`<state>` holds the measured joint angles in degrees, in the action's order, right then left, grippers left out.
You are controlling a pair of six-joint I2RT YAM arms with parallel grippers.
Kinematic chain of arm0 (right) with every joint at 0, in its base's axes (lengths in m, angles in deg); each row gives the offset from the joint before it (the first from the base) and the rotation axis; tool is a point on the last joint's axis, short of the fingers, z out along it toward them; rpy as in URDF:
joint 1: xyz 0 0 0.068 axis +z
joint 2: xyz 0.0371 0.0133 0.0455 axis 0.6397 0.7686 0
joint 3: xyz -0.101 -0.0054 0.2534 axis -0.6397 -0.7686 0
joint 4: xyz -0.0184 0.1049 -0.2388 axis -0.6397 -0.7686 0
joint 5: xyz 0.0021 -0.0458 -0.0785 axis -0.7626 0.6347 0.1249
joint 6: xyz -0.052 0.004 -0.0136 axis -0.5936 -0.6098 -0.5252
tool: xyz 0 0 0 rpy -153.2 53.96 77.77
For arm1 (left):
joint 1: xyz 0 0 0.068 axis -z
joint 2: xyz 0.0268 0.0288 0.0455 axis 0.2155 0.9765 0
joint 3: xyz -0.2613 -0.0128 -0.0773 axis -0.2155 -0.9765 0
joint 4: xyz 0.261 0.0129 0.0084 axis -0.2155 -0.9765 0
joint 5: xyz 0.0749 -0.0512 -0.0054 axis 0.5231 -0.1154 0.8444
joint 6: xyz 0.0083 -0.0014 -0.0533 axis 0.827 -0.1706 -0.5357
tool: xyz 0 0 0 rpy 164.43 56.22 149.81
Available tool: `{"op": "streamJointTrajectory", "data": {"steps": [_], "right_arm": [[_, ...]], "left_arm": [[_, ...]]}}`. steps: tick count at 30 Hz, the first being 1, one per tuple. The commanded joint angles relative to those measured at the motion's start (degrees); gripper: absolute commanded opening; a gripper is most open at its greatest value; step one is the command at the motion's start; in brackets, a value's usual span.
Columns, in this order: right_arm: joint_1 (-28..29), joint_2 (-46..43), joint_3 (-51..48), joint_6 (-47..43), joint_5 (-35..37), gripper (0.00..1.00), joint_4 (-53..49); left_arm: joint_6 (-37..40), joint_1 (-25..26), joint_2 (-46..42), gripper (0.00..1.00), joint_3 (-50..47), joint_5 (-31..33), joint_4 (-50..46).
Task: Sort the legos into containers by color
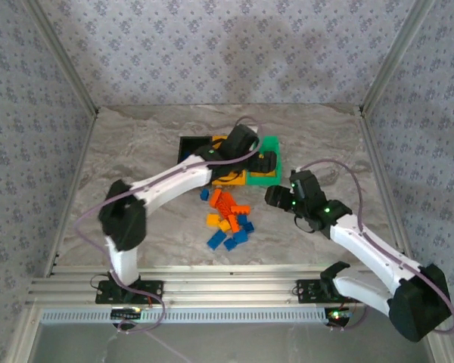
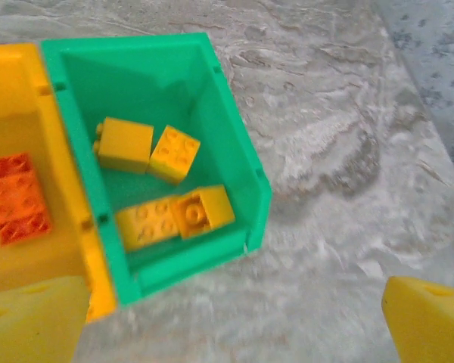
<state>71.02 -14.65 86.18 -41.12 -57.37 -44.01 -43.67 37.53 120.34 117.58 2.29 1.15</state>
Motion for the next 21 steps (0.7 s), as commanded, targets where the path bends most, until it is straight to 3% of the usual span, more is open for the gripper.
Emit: {"op": "streamJointTrajectory", "data": {"steps": [1,11,21], "right_arm": [[4.32,3.76,0.41,-2.59,-1.28,0.76,0.23],[13.3,15.75,2.4,-2.65,0.5,0.76,3.4],[15.72,21.61,3.98,-1.88,3.68,0.72,0.18]], "left_arm": [[-1.82,0.99,-11.44,1.0,-11.67,-0.01,6.08],[-8.49,1.35,-37.29,1.0,-42.17,7.28,2.76],[-10.54,1.24,-46.0,1.0,-49.66,12.28,-1.38]]}}
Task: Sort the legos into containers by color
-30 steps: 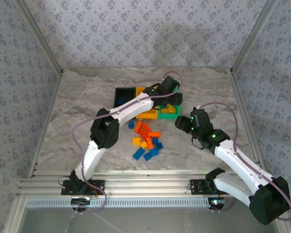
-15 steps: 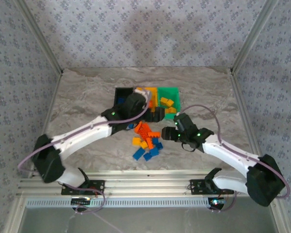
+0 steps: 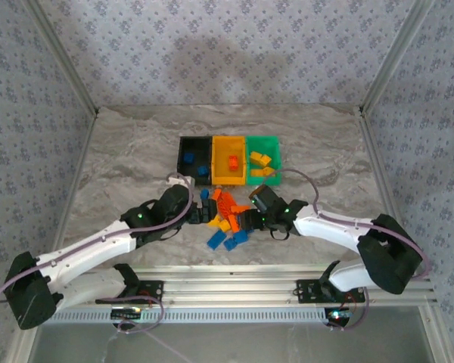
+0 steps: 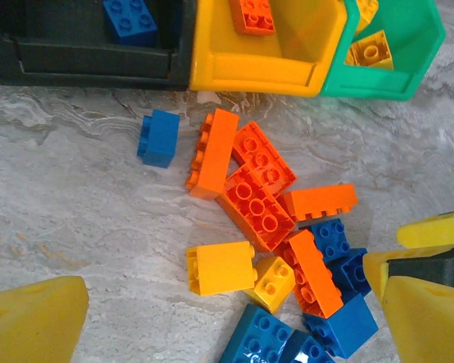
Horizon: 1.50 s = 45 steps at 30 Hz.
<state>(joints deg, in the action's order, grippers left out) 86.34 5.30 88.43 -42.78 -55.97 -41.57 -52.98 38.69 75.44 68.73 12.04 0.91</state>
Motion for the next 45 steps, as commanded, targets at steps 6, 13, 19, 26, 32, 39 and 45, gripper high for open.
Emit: {"op": "streamJointTrajectory", "data": {"steps": [6,13,19,26,32,39,45], "right_arm": [[0.37,4.24,2.59,2.46,5.07,0.64,-6.74],[-1.27,1.17,0.73,5.16,8.86,0.57,-13.63],[-3.82,-7.87,-1.68,5.25,10.52,0.62,-13.67],[-1.01,-6.44,0.03,2.86,4.79,0.76,-7.4],[-0.12,0.3,1.09,5.41,4.74,0.76,-4.09],[-0.34,4.65,1.77,7.59,6.5,0.69,-7.54],[-0.95,3.63,0.51,8.04,7.21,0.53,-8.6]], "left_arm": [[-1.07,-0.55,-0.89,1.0,-0.95,2.81,-0.99],[-0.81,-1.3,-1.98,1.0,-1.45,3.01,-1.72],[-0.98,-2.26,-3.45,1.0,-2.31,2.94,-1.98],[-0.74,-3.16,-5.26,1.0,-2.74,3.68,-2.72],[-1.15,-3.93,-6.16,1.0,-3.65,3.73,-3.28],[-1.58,-4.8,-7.51,1.0,-4.78,3.6,-3.56],[-1.62,-5.25,-8.21,1.0,-5.38,3.57,-3.59]]}}
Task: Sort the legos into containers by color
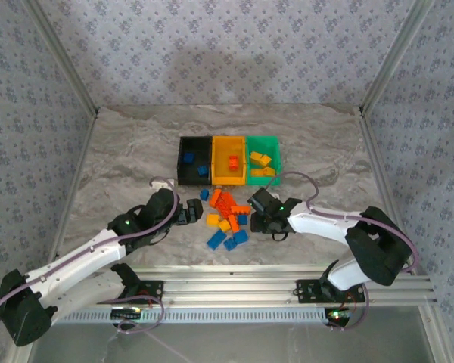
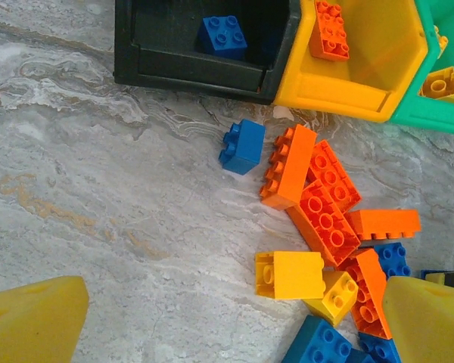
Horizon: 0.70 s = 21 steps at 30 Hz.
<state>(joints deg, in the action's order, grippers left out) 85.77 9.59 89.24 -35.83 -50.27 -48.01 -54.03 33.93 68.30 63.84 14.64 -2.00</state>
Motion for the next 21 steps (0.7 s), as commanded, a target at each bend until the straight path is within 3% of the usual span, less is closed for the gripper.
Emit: {"op": "streamJointTrajectory", "data": {"steps": [1,9,14,21], "right_arm": [[-0.54,-0.94,-0.51,0.95,1.57,0.5,-1.94],[-0.48,-5.8,0.53,-1.73,2.38,0.22,-0.86],[-0.25,-7.83,7.06,-6.75,0.18,0.16,-1.28],[0.65,7.79,27.13,-13.18,-4.92,0.17,1.56]], "left_arm": [[-0.64,-0.45,-1.15,1.0,-0.59,0.95,-0.61],[-0.87,-1.04,-2.06,1.0,-1.38,1.63,-1.37],[-1.3,-1.49,-4.57,1.0,-2.16,3.42,-3.22],[-2.86,-2.28,-8.3,1.0,-4.08,3.93,-6.03]]}}
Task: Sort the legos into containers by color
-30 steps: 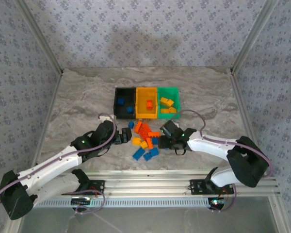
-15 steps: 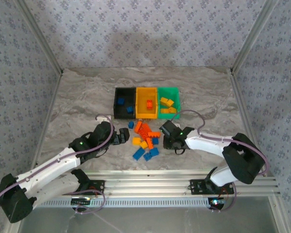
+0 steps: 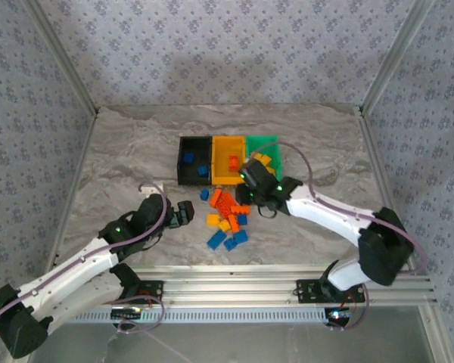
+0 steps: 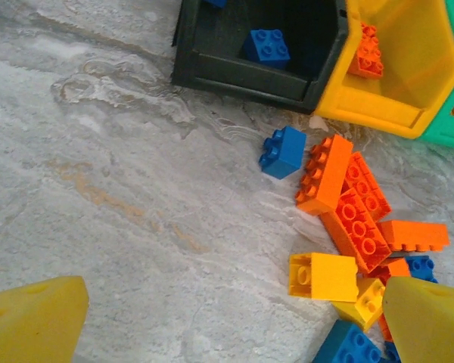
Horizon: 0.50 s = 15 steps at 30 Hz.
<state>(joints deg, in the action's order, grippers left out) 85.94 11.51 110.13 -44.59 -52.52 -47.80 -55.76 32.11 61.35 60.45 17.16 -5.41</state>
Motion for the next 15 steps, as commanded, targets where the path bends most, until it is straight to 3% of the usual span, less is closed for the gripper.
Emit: {"op": "streamJointTrajectory", "data": {"steps": [1,9,15], "right_arm": [[0.4,8.7,10.49,-5.01,-2.9,0.17,1.4],[-0.49,32.1,36.62,-7.36,-6.46,0.19,-0.47],[-1.85,42.72,50.23,-6.35,-7.19,0.24,-4.39]], "left_arm": [[-1.24,-0.51,-1.67,1.0,-0.81,1.29,-3.01],[-1.33,-0.8,-3.94,1.0,-1.8,0.28,-4.19],[-0.56,-0.87,-4.15,1.0,-2.0,0.26,-4.27]]}}
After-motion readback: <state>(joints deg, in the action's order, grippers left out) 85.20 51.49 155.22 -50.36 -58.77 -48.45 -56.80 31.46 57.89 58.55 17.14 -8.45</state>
